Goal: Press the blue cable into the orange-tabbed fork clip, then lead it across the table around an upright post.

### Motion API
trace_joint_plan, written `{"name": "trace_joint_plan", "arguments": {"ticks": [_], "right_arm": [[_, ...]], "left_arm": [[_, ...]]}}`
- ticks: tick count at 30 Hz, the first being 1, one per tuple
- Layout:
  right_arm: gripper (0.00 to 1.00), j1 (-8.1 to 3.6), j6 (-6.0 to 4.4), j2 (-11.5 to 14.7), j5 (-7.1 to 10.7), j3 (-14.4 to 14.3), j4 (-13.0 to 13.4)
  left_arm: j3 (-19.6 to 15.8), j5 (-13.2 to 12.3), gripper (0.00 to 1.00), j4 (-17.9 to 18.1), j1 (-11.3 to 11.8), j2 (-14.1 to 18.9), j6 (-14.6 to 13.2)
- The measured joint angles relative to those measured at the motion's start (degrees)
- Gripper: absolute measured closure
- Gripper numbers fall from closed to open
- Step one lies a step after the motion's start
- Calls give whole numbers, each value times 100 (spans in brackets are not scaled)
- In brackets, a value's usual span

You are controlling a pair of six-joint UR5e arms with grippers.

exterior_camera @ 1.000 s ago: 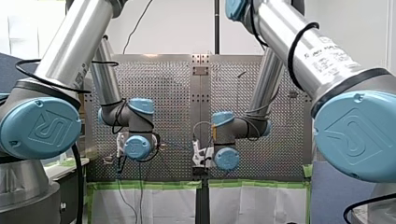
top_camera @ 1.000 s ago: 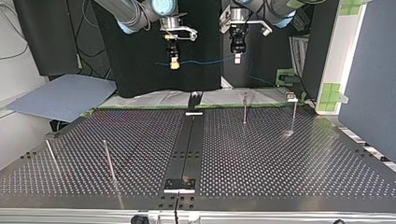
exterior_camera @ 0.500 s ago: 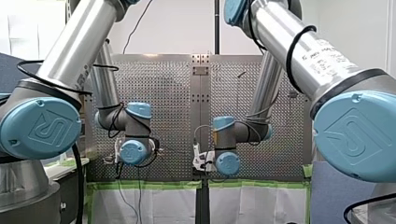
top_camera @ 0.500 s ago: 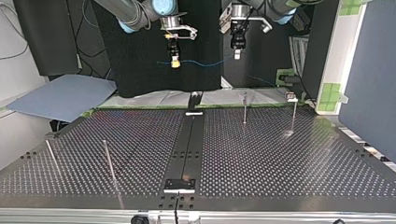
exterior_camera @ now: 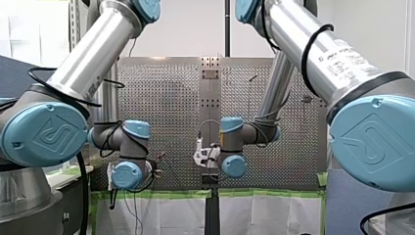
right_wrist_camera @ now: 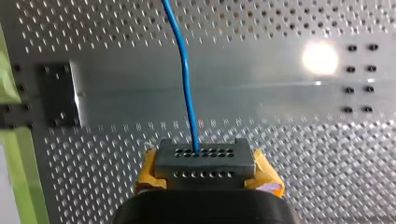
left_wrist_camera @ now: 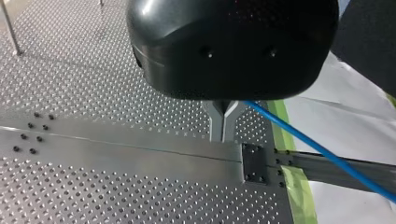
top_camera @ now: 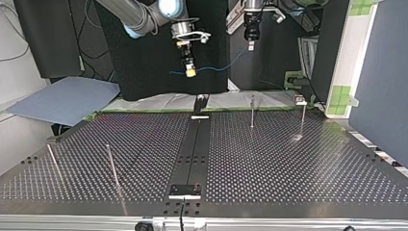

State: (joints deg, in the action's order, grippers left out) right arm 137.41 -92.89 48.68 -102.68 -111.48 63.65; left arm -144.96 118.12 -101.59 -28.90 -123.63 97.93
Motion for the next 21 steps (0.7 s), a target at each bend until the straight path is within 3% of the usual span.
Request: {"name": "trace_joint_plan", "arguments": {"ticks": [4,11,21], "right_arm": [[100,27,-23,-207,116,199,2],[100,87,-71,-552,133,542,-8],[100,100,-224,-1021,93,1011,-139]], "left_arm": [[90,-149,100,182,160,-182,182],[163,-485,100,526,499,-495,468],[396,-985,100,1026,998,-775,301]]}}
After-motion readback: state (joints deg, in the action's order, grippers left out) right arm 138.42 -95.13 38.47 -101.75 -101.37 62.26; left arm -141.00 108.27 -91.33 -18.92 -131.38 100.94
